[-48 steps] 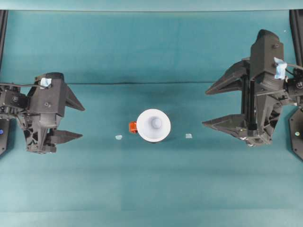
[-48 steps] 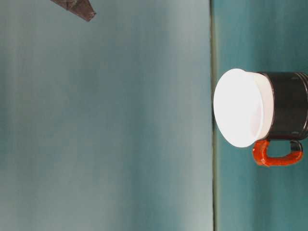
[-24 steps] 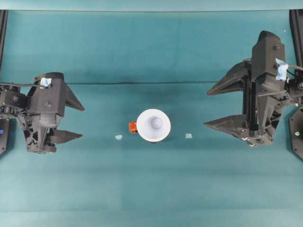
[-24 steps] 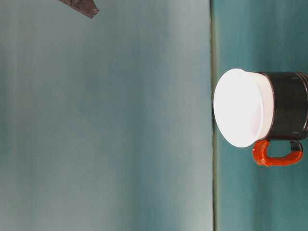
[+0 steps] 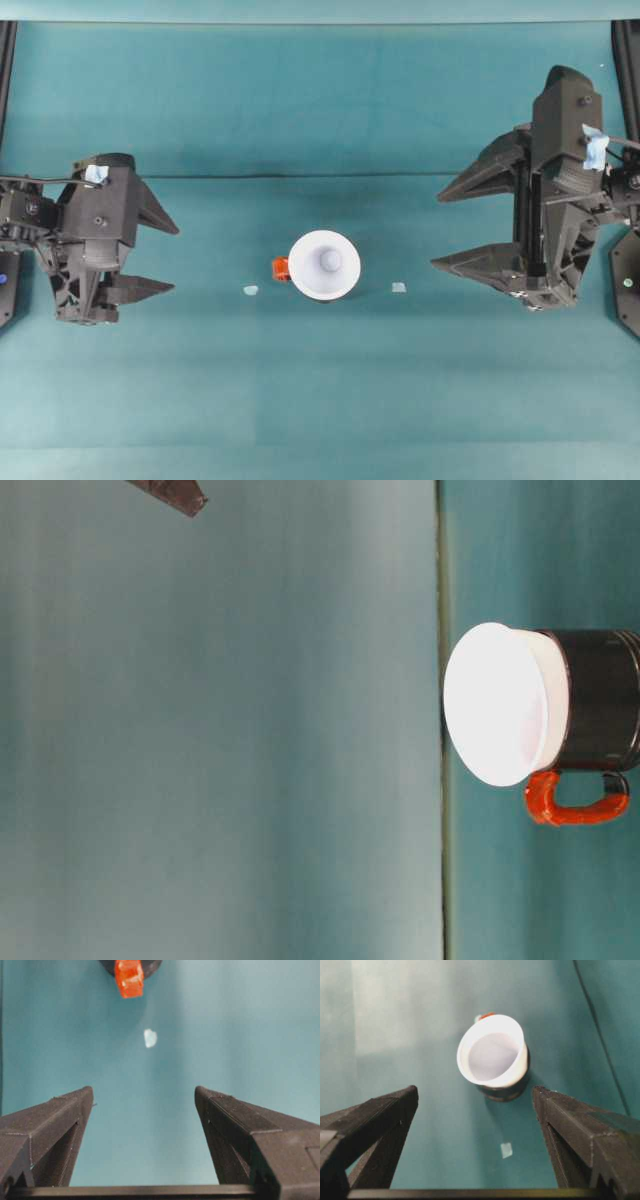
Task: Put the paper cup into the moved red handle cup holder.
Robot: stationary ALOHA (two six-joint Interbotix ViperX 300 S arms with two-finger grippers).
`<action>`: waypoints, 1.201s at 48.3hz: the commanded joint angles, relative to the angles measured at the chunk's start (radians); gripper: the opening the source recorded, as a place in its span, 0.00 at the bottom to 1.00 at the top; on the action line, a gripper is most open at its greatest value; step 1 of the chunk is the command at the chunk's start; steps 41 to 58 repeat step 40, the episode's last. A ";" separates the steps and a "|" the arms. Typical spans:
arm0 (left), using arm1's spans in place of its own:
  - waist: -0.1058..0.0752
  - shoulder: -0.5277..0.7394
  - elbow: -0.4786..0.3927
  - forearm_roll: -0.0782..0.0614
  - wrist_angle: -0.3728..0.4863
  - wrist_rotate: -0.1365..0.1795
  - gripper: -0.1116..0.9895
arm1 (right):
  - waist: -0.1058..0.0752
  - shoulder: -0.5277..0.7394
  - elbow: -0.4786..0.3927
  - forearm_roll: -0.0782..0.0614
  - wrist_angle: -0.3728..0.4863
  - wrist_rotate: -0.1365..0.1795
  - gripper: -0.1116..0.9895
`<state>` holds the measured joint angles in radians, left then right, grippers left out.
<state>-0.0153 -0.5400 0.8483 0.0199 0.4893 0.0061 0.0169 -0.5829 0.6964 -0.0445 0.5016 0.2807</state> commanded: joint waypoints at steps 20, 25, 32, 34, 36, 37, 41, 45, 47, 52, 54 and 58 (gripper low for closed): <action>0.000 -0.009 -0.018 0.002 -0.011 0.005 0.91 | 0.003 -0.026 -0.005 -0.002 -0.009 -0.009 0.88; 0.000 -0.009 -0.018 0.002 -0.012 0.005 0.91 | 0.003 -0.026 -0.003 -0.002 -0.009 -0.009 0.88; -0.002 -0.012 -0.018 0.002 -0.023 0.005 0.91 | 0.003 -0.026 -0.005 -0.002 -0.008 -0.009 0.88; 0.000 -0.014 -0.017 0.000 -0.032 0.005 0.91 | 0.003 -0.026 -0.003 -0.002 -0.008 -0.009 0.88; -0.002 -0.015 -0.017 0.002 -0.043 0.003 0.91 | 0.003 -0.028 -0.003 -0.002 -0.008 -0.009 0.88; -0.002 -0.015 -0.017 0.002 -0.046 0.003 0.91 | 0.003 -0.028 -0.003 -0.002 -0.008 -0.009 0.88; -0.002 -0.017 -0.017 0.000 -0.060 0.003 0.91 | 0.003 -0.029 -0.002 -0.002 -0.008 -0.009 0.88; -0.002 -0.017 -0.017 0.000 -0.060 0.003 0.91 | 0.003 -0.029 -0.002 -0.002 -0.008 -0.009 0.88; -0.002 -0.017 -0.017 0.000 -0.060 0.003 0.91 | 0.003 -0.029 -0.002 -0.002 -0.008 -0.009 0.88; -0.002 -0.017 -0.017 0.000 -0.060 0.003 0.91 | 0.003 -0.029 -0.002 -0.002 -0.008 -0.009 0.88; -0.002 -0.017 -0.017 0.000 -0.060 0.003 0.91 | 0.003 -0.029 -0.002 -0.002 -0.008 -0.009 0.88; -0.002 -0.017 -0.017 0.000 -0.060 0.003 0.91 | 0.003 -0.029 -0.002 -0.002 -0.008 -0.009 0.88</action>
